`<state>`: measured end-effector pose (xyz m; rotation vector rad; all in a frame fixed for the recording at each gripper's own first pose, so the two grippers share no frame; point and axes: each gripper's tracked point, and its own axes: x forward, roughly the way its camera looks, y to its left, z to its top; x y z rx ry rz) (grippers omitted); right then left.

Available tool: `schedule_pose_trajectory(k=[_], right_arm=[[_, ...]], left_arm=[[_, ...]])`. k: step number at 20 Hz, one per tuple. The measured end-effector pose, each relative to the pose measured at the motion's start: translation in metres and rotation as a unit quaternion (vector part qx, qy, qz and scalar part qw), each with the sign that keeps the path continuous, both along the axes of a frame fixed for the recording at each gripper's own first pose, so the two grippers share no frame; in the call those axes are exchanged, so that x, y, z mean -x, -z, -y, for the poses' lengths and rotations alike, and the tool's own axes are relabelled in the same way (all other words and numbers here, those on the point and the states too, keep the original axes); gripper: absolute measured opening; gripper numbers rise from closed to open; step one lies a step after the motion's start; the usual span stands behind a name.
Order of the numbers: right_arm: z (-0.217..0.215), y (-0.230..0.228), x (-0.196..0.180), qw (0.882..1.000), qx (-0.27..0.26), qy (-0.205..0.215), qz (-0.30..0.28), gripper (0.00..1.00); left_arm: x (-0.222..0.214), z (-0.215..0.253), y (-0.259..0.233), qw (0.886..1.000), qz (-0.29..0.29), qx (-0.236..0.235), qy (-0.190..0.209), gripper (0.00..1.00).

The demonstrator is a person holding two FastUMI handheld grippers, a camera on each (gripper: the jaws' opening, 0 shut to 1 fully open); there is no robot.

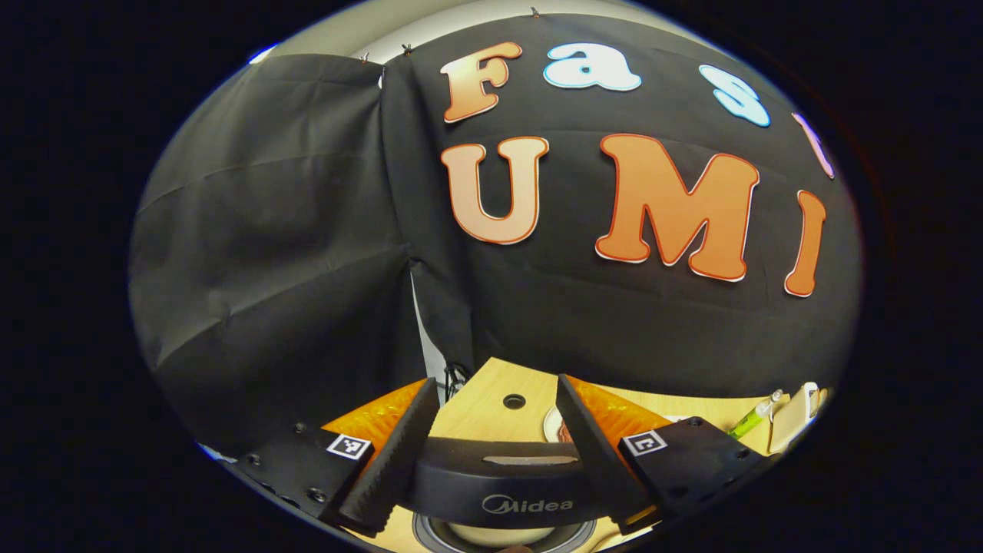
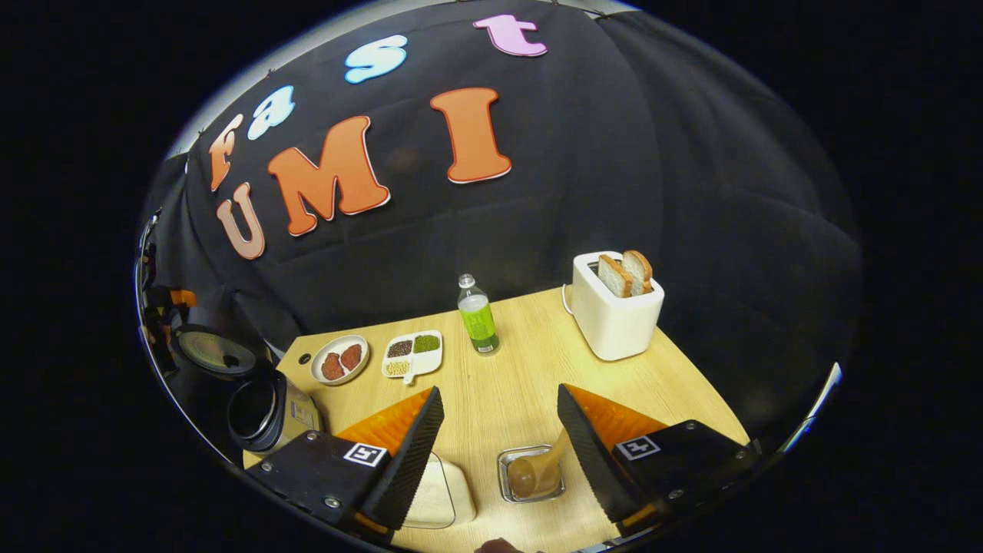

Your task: Close the left gripper, press the button to open the rice cooker; take a wooden spoon from the chopstick holder with the right hand, scoop a spoonful of rice and pour it into the rice cooker, then put the wooden spoon back into the chopstick holder.

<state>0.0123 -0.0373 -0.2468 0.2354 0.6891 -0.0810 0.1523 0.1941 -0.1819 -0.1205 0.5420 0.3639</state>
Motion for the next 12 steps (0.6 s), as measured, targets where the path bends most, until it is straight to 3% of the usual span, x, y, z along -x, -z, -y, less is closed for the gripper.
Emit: schedule_pose_trajectory(k=[4,6,9,12], right_arm=[[-0.019,-0.014,-0.012,0.999,-0.006,-0.027,0.022,0.93],[-0.028,-0.013,-0.013,0.999,-0.013,-0.038,0.023,0.93],[-0.032,-0.010,-0.014,0.998,-0.014,-0.049,0.022,0.93],[-0.036,-0.007,-0.016,0.998,-0.013,-0.059,0.018,0.93]], left_arm=[[0.047,0.016,0.049,0.997,-0.067,0.022,-0.005,0.99],[0.085,0.034,0.089,0.990,-0.130,0.054,-0.009,1.00],[0.112,0.044,0.120,0.985,-0.165,0.051,0.009,0.99],[0.126,0.051,0.142,0.972,-0.217,0.093,-0.002,1.00]])
